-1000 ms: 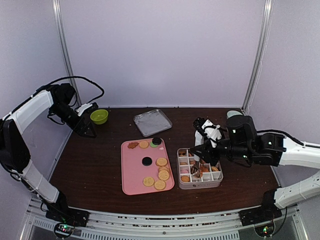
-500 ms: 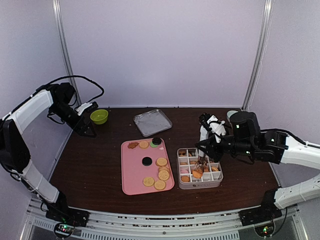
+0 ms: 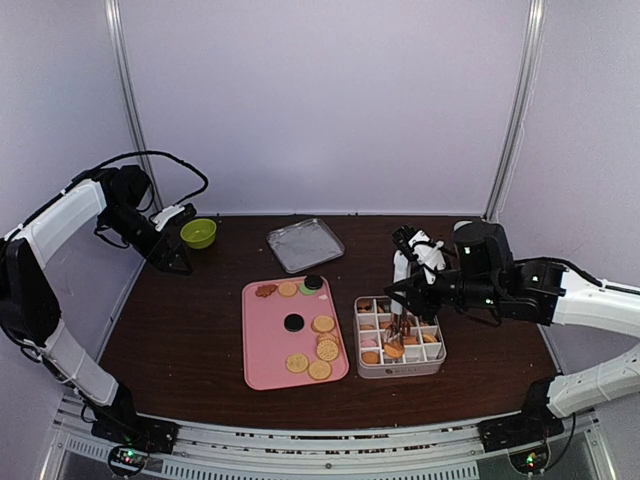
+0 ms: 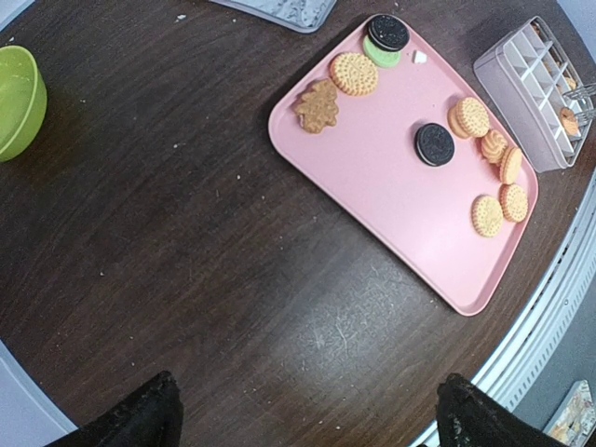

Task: Pack the cookies
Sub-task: Adjust the fake cookies in the empty pocket of the box.

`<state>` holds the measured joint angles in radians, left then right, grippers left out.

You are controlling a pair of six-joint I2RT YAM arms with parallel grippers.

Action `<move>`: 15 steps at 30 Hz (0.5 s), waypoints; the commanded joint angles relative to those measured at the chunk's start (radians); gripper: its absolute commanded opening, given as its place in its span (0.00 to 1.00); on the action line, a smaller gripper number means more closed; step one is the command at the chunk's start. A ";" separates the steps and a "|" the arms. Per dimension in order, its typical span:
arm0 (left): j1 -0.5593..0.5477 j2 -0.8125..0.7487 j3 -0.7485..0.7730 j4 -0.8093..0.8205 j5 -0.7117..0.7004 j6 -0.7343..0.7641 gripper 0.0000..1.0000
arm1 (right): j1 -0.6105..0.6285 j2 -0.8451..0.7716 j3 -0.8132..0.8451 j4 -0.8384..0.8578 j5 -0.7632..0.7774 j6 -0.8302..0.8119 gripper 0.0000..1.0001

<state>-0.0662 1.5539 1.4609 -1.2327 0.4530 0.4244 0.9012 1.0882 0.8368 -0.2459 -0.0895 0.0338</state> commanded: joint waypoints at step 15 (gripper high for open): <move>-0.003 -0.010 0.024 -0.002 0.027 0.013 0.98 | -0.005 -0.050 -0.048 -0.023 -0.048 -0.003 0.37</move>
<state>-0.0662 1.5539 1.4609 -1.2327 0.4534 0.4271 0.9012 1.0561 0.8104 -0.2379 -0.0975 0.0246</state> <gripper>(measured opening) 0.978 0.376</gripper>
